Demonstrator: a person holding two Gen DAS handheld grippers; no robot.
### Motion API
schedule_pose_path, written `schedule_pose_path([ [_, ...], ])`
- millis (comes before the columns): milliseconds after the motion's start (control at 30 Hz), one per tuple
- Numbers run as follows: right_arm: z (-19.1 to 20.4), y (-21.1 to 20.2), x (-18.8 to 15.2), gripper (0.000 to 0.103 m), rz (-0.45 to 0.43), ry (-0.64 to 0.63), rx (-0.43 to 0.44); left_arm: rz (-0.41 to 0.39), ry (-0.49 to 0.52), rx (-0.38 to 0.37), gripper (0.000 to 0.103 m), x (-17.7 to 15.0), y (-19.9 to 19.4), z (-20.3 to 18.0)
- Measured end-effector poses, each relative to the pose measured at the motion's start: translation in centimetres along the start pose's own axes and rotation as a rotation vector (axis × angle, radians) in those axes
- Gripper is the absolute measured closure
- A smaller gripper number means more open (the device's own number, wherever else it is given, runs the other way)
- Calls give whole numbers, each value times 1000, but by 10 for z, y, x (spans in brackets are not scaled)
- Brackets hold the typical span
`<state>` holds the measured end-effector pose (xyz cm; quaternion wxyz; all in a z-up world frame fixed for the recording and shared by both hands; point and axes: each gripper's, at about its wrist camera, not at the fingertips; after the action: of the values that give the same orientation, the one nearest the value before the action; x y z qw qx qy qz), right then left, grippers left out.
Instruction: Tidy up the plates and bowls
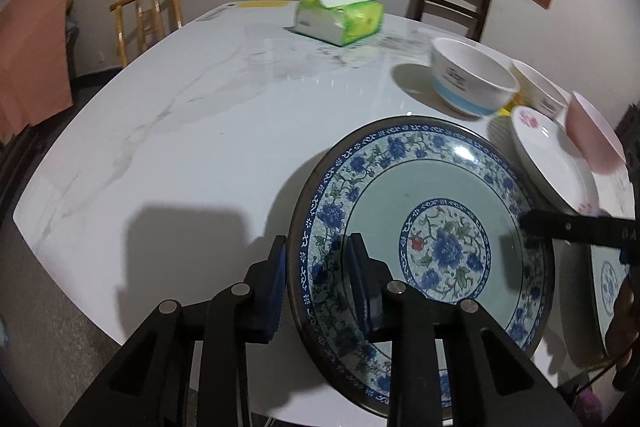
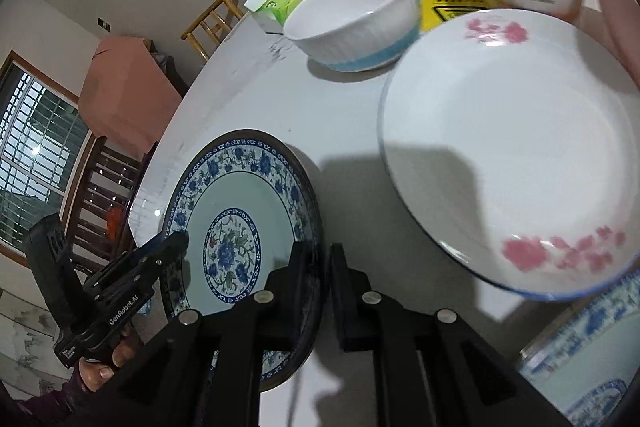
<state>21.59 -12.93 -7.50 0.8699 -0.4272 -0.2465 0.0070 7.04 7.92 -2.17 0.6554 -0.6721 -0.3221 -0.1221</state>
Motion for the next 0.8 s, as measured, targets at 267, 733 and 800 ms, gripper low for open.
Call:
schedule_pose_path([
  [267,8,12,6,91,8,15,5,6,-47,37,77,12,9,19],
  [733,15,-22,-11,87,-96,28,30,-34,-81,130,36,12,5,23],
  [800,13,-47,-23,87,-151,41,79,-84,-93,151,31,11,-6,25],
])
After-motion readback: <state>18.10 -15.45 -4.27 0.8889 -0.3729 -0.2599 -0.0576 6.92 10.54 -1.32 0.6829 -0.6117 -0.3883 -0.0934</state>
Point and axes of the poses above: each gripper's, at about its wrist camera, not at the fingertips, and y roughly the way its jaws point, z to its left, x to its top, and after that the axes turned 4 degrees about -y, right-handed
